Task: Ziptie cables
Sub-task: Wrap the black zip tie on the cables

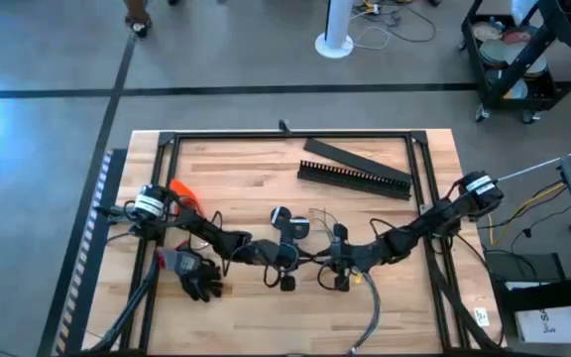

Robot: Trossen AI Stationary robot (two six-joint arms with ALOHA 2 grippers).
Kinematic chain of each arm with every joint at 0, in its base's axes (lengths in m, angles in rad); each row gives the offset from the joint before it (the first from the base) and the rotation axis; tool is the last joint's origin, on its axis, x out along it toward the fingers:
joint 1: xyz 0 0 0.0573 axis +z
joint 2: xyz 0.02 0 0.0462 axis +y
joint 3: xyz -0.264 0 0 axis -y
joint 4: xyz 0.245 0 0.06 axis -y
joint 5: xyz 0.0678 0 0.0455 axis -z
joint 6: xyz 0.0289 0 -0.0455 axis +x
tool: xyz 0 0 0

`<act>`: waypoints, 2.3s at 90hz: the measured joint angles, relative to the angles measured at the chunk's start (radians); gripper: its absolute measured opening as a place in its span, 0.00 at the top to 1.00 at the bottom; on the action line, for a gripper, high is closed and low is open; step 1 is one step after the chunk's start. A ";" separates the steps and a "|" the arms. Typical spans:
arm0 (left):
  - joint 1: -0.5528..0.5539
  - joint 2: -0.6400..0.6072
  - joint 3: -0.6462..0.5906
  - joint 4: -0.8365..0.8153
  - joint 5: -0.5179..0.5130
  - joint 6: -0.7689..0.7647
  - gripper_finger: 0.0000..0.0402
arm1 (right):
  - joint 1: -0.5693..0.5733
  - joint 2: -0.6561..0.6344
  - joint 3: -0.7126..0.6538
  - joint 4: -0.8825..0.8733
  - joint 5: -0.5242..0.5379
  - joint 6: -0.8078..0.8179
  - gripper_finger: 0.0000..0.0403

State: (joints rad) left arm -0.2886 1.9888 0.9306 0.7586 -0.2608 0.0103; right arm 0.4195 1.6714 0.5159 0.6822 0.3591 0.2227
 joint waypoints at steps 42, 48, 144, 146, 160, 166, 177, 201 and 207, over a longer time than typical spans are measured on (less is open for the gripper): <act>0.000 0.000 0.010 -0.038 0.148 0.432 0.99 | -0.146 0.007 0.004 -0.029 -0.479 -0.062 0.67; 0.000 0.000 0.023 -0.060 0.149 0.487 0.99 | -0.170 0.007 0.012 -0.028 -0.536 -0.067 0.68; 0.001 0.000 0.154 -0.355 0.177 0.768 1.00 | -0.237 0.063 0.084 -0.085 -0.760 -0.111 0.82; 0.001 0.000 0.154 -0.356 0.176 0.768 1.00 | -0.237 0.063 0.084 -0.088 -0.760 -0.111 0.83; 0.001 0.000 0.154 -0.356 0.176 0.768 1.00 | -0.237 0.063 0.084 -0.114 -0.760 -0.111 0.89; 0.002 0.000 0.154 -0.353 0.176 0.768 1.00 | -0.237 0.063 0.084 -0.120 -0.760 -0.115 0.92; 0.002 0.000 0.154 -0.357 0.176 0.768 1.00 | -0.237 0.063 0.084 -0.125 -0.763 -0.119 0.98; 0.002 0.000 0.154 -0.351 0.175 0.730 0.96 | -0.237 0.063 0.084 -0.125 -0.763 -0.120 0.99; 0.002 0.000 0.154 -0.348 0.170 0.703 0.92 | -0.237 0.063 0.084 -0.127 -0.760 -0.120 0.99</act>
State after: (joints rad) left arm -0.2865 1.9888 1.0843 0.4109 -0.0904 0.7129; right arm 0.1825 1.7340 0.5995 0.5554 -0.4011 0.1023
